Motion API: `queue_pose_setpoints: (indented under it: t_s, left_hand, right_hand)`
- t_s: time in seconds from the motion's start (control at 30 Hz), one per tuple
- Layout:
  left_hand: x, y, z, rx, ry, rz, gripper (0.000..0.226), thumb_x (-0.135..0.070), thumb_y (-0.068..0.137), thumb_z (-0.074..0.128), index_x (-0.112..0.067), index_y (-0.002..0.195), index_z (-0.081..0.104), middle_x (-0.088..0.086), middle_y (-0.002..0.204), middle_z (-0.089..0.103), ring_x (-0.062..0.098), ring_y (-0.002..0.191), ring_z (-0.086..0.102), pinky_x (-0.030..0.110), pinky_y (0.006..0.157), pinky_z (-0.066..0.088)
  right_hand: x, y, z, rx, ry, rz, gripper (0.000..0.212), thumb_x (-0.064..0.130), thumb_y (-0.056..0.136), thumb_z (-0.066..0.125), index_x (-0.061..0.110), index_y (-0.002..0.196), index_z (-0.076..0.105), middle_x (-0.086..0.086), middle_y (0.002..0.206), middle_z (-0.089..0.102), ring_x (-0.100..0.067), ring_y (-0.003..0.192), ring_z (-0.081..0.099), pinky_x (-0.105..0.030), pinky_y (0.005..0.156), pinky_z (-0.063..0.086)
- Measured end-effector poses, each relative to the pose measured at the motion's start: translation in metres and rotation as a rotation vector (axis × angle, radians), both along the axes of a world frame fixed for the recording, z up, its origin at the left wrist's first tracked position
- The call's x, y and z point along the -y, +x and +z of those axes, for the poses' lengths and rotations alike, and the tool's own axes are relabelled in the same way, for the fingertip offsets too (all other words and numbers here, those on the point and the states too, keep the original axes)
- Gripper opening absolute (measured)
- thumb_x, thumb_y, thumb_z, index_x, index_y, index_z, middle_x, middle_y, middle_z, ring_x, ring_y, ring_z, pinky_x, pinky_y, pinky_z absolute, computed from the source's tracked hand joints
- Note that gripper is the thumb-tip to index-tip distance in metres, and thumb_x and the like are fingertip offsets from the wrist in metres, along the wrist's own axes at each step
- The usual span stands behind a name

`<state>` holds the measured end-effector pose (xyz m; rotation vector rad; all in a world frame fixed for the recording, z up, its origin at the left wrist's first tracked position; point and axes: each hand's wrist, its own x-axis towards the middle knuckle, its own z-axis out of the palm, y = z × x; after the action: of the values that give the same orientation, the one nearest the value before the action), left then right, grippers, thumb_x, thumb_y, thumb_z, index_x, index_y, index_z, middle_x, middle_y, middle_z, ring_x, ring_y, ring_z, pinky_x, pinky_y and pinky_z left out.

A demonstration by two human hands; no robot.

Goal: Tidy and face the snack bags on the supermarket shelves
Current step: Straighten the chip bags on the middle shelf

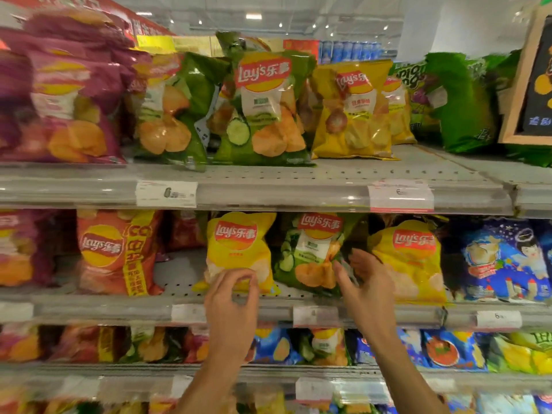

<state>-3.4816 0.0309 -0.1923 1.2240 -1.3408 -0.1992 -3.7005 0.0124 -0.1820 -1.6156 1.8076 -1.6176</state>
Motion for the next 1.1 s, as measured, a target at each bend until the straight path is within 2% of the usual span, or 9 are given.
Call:
queue_pose_setpoints:
  t_s: [0.13, 0.33, 0.47, 0.53, 0.63, 0.77, 0.83, 0.97, 1.1]
  left_hand:
    - [0.016, 0.055, -0.005, -0.106, 0.066, 0.046, 0.009, -0.009, 0.091, 0.068, -0.014, 0.098, 0.068, -0.002, 0.097, 0.062, 0.014, 0.089, 0.061, 0.040, 0.083, 0.053]
    - [0.042, 0.093, -0.006, -0.122, 0.252, -0.052, 0.031, -0.033, 0.083, 0.078, -0.031, 0.105, 0.057, -0.010, 0.100, 0.064, 0.007, 0.095, 0.062, 0.037, 0.085, 0.055]
    - [0.067, 0.092, 0.006, -0.134, 0.524, -0.218, 0.065, -0.055, 0.065, 0.084, -0.029, 0.116, 0.052, -0.013, 0.104, 0.068, 0.010, 0.100, 0.065, 0.036, 0.090, 0.054]
    - [0.078, 0.087, 0.014, -0.150, 0.604, -0.264, 0.069, -0.052, 0.064, 0.088, -0.028, 0.118, 0.053, -0.011, 0.104, 0.069, 0.013, 0.102, 0.066, 0.039, 0.093, 0.054]
    - [0.088, 0.079, 0.021, -0.198, 0.634, -0.285, 0.068, -0.040, 0.065, 0.091, -0.021, 0.122, 0.061, -0.003, 0.106, 0.073, 0.018, 0.103, 0.067, 0.042, 0.095, 0.054]
    - [0.084, 0.073, 0.028, -0.241, 0.673, -0.343, 0.058, -0.034, 0.069, 0.089, -0.025, 0.118, 0.060, -0.008, 0.101, 0.072, 0.006, 0.093, 0.066, 0.029, 0.078, 0.053]
    - [0.080, 0.071, 0.031, -0.261, 0.666, -0.354, 0.058, -0.030, 0.072, 0.088, -0.025, 0.121, 0.058, -0.007, 0.103, 0.071, 0.005, 0.091, 0.064, 0.030, 0.079, 0.053]
    - [0.072, 0.078, 0.028, -0.325, 0.632, -0.325, 0.060, -0.025, 0.071, 0.089, -0.019, 0.123, 0.061, 0.000, 0.106, 0.073, 0.018, 0.101, 0.068, 0.039, 0.091, 0.054]
    - [0.069, 0.095, 0.027, -0.390, 0.604, -0.260, 0.077, -0.032, 0.063, 0.091, -0.018, 0.129, 0.053, -0.001, 0.105, 0.073, 0.013, 0.096, 0.067, 0.035, 0.087, 0.053]
  right_hand:
    - [0.009, 0.028, -0.009, -0.014, 0.051, -0.062, 0.061, 0.041, 0.087, 0.075, 0.007, 0.136, 0.059, -0.011, 0.129, 0.063, -0.026, 0.117, 0.060, -0.041, 0.097, 0.051]
    - [0.021, 0.035, -0.017, 0.005, 0.150, -0.066, 0.073, 0.053, 0.082, 0.077, 0.011, 0.138, 0.056, -0.009, 0.131, 0.060, -0.025, 0.119, 0.057, -0.042, 0.098, 0.050]
    - [0.031, 0.028, -0.004, 0.103, 0.241, 0.027, 0.064, 0.054, 0.073, 0.083, 0.031, 0.124, 0.051, 0.019, 0.103, 0.063, -0.002, 0.092, 0.060, -0.019, 0.077, 0.047]
    - [0.040, 0.022, 0.003, 0.171, 0.313, 0.091, 0.067, 0.051, 0.071, 0.086, 0.032, 0.122, 0.048, 0.025, 0.098, 0.060, 0.008, 0.087, 0.057, -0.013, 0.070, 0.044]
    - [0.054, 0.016, 0.009, 0.273, 0.368, 0.177, 0.071, 0.046, 0.068, 0.090, 0.030, 0.122, 0.048, 0.017, 0.107, 0.065, 0.001, 0.093, 0.063, -0.016, 0.071, 0.049]
    - [0.063, 0.016, 0.007, 0.325, 0.336, 0.254, 0.060, 0.027, 0.067, 0.094, 0.029, 0.114, 0.056, 0.013, 0.101, 0.075, 0.009, 0.085, 0.069, -0.009, 0.061, 0.052]
    - [0.066, 0.017, 0.005, 0.330, 0.314, 0.260, 0.053, 0.022, 0.066, 0.094, 0.032, 0.105, 0.059, 0.017, 0.091, 0.076, 0.012, 0.082, 0.068, -0.006, 0.060, 0.051]
    - [0.063, 0.020, 0.008, 0.334, 0.326, 0.271, 0.053, 0.033, 0.060, 0.097, 0.032, 0.104, 0.067, 0.021, 0.090, 0.077, 0.000, 0.092, 0.072, -0.013, 0.067, 0.056]
    - [0.055, 0.026, 0.019, 0.315, 0.317, 0.290, 0.078, 0.055, 0.046, 0.094, 0.023, 0.113, 0.072, 0.007, 0.104, 0.078, -0.011, 0.099, 0.073, -0.039, 0.089, 0.060]
